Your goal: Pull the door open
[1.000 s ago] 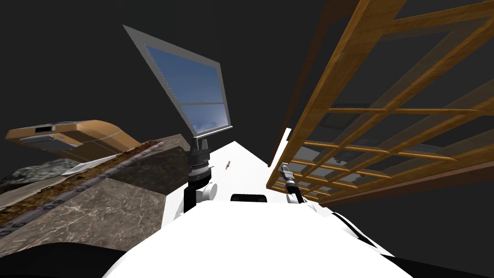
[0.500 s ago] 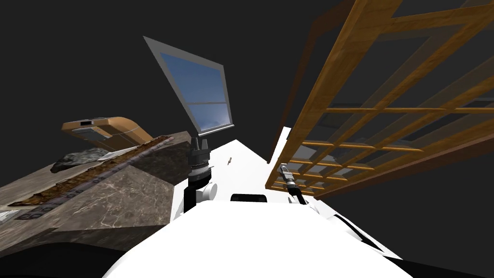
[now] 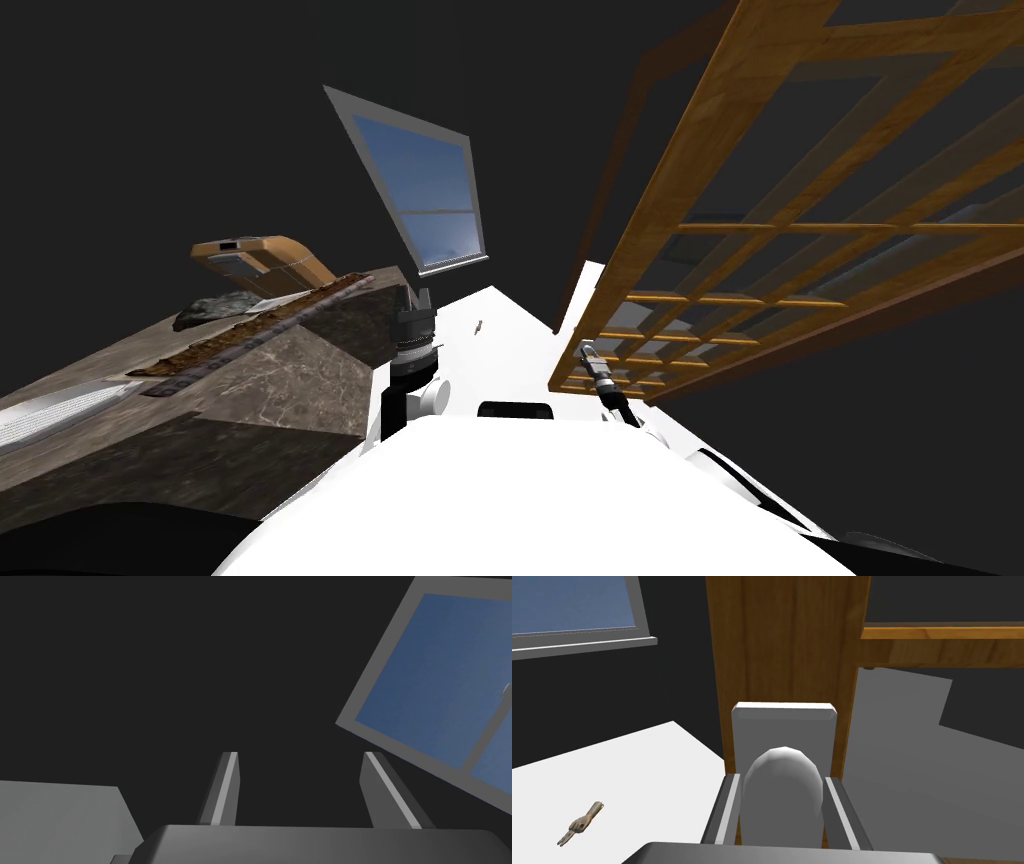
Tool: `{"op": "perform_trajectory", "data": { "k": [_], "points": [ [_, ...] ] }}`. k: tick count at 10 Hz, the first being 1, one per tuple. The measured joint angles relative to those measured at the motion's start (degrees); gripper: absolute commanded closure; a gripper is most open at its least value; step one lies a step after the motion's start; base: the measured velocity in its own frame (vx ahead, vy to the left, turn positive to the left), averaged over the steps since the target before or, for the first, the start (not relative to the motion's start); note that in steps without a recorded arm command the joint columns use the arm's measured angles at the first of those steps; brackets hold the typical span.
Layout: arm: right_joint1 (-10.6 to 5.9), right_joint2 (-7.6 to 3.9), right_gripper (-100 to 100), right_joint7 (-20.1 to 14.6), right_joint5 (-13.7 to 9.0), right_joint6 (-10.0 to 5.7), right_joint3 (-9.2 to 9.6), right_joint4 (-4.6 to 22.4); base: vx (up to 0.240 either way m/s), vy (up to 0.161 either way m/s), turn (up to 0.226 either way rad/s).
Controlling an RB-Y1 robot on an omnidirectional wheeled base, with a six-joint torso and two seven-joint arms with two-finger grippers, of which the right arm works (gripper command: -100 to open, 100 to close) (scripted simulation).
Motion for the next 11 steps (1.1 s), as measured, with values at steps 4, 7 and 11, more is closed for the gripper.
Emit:
{"op": "perform_trajectory", "data": {
  "k": [4, 7, 11],
  "points": [
    [1.34, -1.52, 100, -2.3, 1.2, -2.52, 2.46, 0.2, -0.137, -0.043, 0.052],
    [2.36, -3.01, 100, -4.2, 2.1, -4.73, 4.29, -0.2, -0.141, -0.052, 0.049],
    [3.81, -4.25, 100, -5.4, 2.7, -6.90, 5.15, -0.1, -0.193, -0.072, 0.141]
  ]
}}
